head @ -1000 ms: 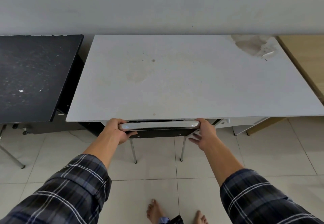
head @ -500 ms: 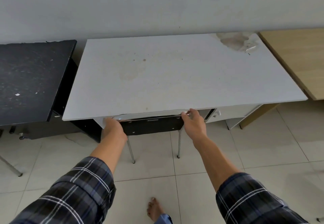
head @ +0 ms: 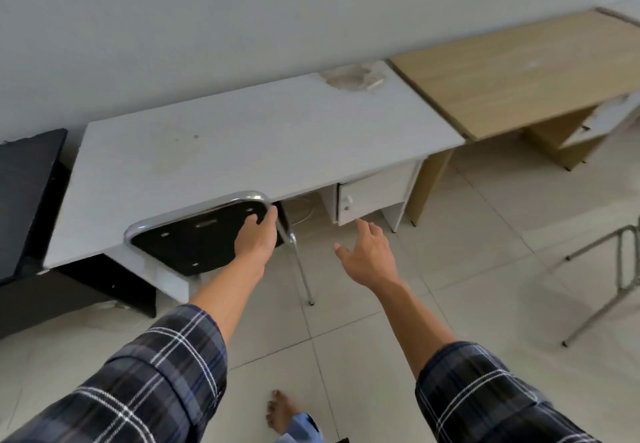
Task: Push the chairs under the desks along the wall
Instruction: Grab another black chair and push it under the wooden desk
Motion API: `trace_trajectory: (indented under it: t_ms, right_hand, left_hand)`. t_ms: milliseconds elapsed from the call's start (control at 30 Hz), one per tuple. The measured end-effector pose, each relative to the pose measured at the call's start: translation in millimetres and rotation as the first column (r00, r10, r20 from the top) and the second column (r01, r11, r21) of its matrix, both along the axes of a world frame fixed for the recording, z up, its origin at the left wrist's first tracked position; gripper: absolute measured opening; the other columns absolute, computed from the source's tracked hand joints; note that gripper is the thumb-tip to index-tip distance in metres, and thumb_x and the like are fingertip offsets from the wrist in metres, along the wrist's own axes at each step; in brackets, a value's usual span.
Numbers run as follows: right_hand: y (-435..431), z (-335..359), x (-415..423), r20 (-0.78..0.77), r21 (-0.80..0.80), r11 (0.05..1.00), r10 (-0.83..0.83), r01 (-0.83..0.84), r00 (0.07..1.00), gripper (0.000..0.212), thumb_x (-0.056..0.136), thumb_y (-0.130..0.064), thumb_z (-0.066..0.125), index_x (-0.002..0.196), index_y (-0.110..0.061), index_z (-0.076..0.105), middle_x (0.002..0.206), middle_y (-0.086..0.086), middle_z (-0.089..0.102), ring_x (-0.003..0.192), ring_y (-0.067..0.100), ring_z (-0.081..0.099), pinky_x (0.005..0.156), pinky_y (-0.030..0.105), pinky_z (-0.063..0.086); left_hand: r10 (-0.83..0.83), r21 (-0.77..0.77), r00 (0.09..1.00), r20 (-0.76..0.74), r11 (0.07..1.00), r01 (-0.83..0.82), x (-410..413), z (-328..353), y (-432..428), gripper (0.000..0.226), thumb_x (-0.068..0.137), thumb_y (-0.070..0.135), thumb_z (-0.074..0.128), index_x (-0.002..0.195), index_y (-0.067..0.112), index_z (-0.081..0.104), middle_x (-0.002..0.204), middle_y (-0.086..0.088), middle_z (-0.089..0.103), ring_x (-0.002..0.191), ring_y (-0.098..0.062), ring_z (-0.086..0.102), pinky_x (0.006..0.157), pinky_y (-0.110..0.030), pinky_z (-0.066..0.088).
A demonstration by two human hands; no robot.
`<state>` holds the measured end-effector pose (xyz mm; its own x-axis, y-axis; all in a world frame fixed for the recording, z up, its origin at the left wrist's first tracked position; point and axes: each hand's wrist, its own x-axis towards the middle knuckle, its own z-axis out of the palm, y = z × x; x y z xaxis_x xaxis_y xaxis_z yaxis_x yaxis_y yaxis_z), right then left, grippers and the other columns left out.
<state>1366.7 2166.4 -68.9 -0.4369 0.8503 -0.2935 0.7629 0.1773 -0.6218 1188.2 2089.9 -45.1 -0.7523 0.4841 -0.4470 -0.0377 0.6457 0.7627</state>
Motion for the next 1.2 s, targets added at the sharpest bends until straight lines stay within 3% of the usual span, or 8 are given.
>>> trace_trajectory:
  t_ms: [200,300,500,633,867,1200]
  right_hand:
    - [-4,-1,159,0.037,-0.004,0.98,-0.2,0.2,0.979,0.081,0.095,-0.043,0.061,0.159,-0.015,0.021,0.165,0.013,0.024,0.152,0.031,0.022,0.121,0.043,0.027]
    - [-7,3,256,0.065,0.016,0.934,-0.356,0.356,0.932,0.081,0.094,-0.044,0.062,0.158,-0.015,0.023,0.163,0.014,0.026,0.151,0.031,0.023,0.121,0.042,0.026]
    - [-23,7,413,0.111,0.063,0.78,-0.625,0.622,0.773,0.083,0.094,-0.046,0.061,0.16,-0.016,0.021,0.166,0.015,0.021,0.153,0.031,0.019,0.123,0.044,0.025]
    - [-40,0,483,0.113,0.055,0.669,-0.742,0.741,0.661,0.085,0.094,-0.05,0.059,0.16,-0.017,0.019,0.167,0.014,0.02,0.155,0.031,0.016,0.123,0.049,0.025]
    - [-52,-12,579,0.114,0.013,0.472,-0.876,0.881,0.468,0.084,0.094,-0.051,0.057,0.161,-0.019,0.017,0.168,0.013,0.017,0.156,0.03,0.012,0.123,0.053,0.021]
    - [-3,-13,704,0.151,0.003,0.304,-0.942,0.953,0.3,0.083,0.096,-0.051,0.056,0.161,-0.018,0.017,0.169,0.013,0.015,0.156,0.029,0.01,0.125,0.051,0.018]
  left_hand:
    - [-0.417,-0.129,0.895,-0.161,0.907,0.4,150,4,49,0.075,0.095,0.058,0.044,0.155,0.017,0.029,0.156,-0.01,0.037,0.142,-0.032,0.035,0.114,-0.043,0.032]
    - [-0.642,-0.22,0.726,-0.246,0.767,0.603,246,5,79,0.078,0.093,0.06,0.046,0.154,0.015,0.031,0.154,-0.012,0.04,0.139,-0.033,0.039,0.111,-0.041,0.035]
    - [-0.881,-0.323,0.326,-0.343,0.436,0.84,411,5,109,0.081,0.091,0.067,0.044,0.156,0.022,0.026,0.16,-0.01,0.029,0.145,-0.03,0.031,0.115,-0.047,0.03]
    - [-0.925,-0.368,0.138,-0.354,0.274,0.889,493,1,118,0.073,0.092,0.069,0.034,0.155,0.032,0.025,0.162,-0.01,0.024,0.147,-0.032,0.027,0.117,-0.048,0.024]
    - [-0.929,-0.38,-0.093,-0.358,0.054,0.923,612,-9,139,0.071,0.095,0.068,0.028,0.157,0.033,0.021,0.164,-0.007,0.018,0.15,-0.031,0.017,0.117,-0.05,0.016]
    - [-0.898,-0.391,-0.294,-0.327,-0.154,0.907,758,-32,213,0.075,0.094,0.069,0.03,0.158,0.031,0.015,0.164,-0.007,0.016,0.15,-0.032,0.014,0.118,-0.053,0.016]
